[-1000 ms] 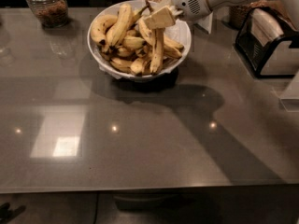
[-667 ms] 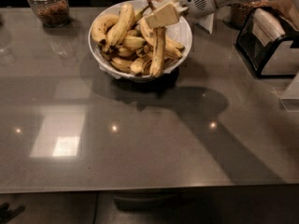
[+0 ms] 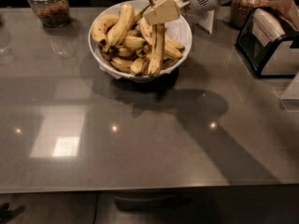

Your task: Pick banana from white bowl

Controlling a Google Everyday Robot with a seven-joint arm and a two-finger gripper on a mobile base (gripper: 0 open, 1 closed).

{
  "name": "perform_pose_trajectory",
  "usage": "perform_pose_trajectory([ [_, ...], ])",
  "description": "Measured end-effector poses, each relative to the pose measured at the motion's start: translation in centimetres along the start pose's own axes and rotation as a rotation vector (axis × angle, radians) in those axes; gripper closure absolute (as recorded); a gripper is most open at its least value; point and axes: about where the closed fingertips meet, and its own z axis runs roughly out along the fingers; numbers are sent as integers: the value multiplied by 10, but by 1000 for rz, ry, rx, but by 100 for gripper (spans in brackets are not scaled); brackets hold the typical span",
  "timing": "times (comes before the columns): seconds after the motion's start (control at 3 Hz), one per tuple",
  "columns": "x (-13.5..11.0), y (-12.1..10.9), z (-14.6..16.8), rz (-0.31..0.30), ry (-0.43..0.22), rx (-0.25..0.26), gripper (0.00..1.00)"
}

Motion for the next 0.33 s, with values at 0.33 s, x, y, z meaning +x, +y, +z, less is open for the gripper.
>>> perform_pose_trajectory([
  [0.33, 0, 17, -16, 55, -2, -9, 100],
])
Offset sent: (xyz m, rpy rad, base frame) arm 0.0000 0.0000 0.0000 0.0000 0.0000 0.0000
